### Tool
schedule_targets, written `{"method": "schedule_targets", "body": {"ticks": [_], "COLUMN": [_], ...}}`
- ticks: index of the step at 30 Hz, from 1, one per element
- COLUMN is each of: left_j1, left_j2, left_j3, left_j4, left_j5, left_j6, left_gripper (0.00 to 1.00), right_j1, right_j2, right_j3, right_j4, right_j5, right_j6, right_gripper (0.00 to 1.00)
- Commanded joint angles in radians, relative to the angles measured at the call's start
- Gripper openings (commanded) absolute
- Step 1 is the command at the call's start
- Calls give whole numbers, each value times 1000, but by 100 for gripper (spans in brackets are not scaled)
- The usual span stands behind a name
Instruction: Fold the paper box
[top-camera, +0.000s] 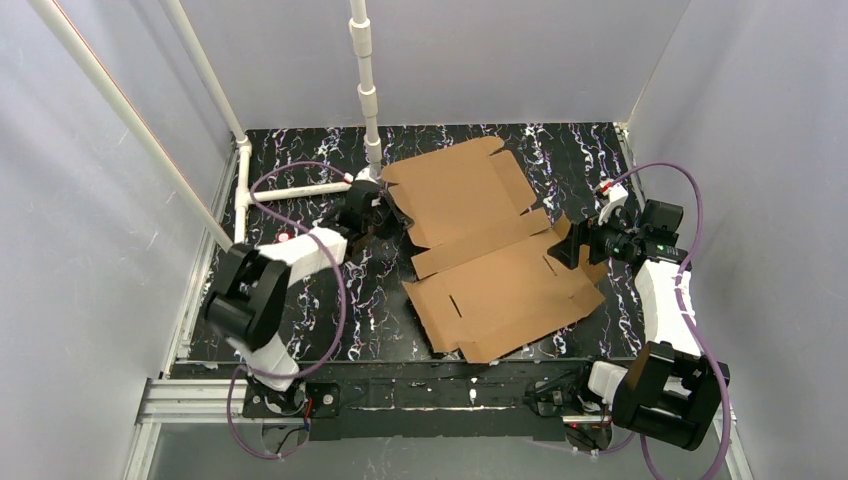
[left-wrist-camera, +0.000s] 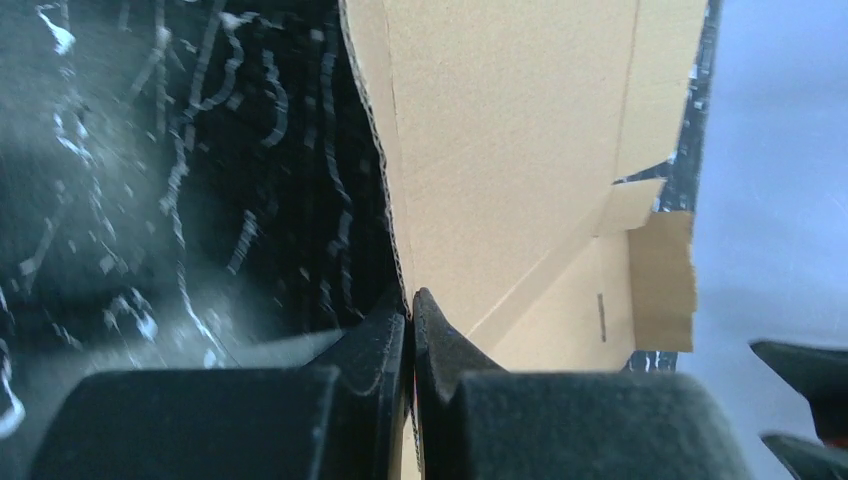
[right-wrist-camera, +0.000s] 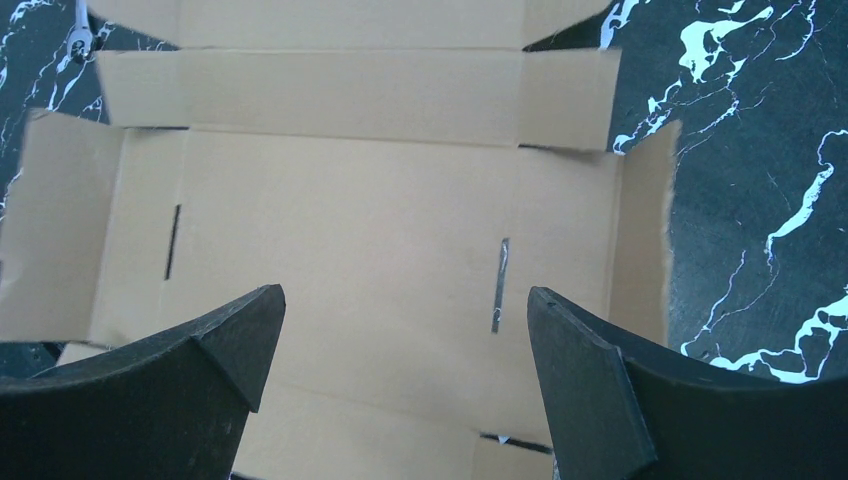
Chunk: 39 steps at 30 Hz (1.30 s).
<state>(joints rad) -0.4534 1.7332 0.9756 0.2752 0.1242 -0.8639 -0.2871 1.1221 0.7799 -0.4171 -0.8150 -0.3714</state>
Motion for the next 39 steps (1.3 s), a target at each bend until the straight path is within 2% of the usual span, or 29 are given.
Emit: {"method": "schedule_targets", "body": {"ticks": [1,5,11,17,25,35,37,39], "left_j1": [-105,-183,-194,-201,-252,-381,-399,-414], "left_j2": [-246,-401,-528,-598,-762,-939,-967,-990], "left_j3": [-104,-208,-296,-318,-428,-565,-582,-597], "left_j4": [15,11,-2,-2,-2,-6,-5,-5], "left_j5": [-235,-467,-629,-713,-766,-826,-829,-829], "left_j6": [63,112,123,192,242,319,331,339], "left_gripper": [0,0,0,0,0,0,0,0], "right_j1": [-11,-18,-20,-20,6,109,130,153], "right_j2": [-13,-28,-33,-10,57,296,356,398], "right_j3": [24,19,16,20,22,125,160,181], "right_j4": [4,-2,-12,-30,-53,7,16,51], "right_j5": [-26,-43,-55,-49,-43,-4,7,45], "right_j6": [-13,-17,-31,-72,-190,-255,-275,-269], "right_gripper": [100,100,100,100,100,100,93,91]}}
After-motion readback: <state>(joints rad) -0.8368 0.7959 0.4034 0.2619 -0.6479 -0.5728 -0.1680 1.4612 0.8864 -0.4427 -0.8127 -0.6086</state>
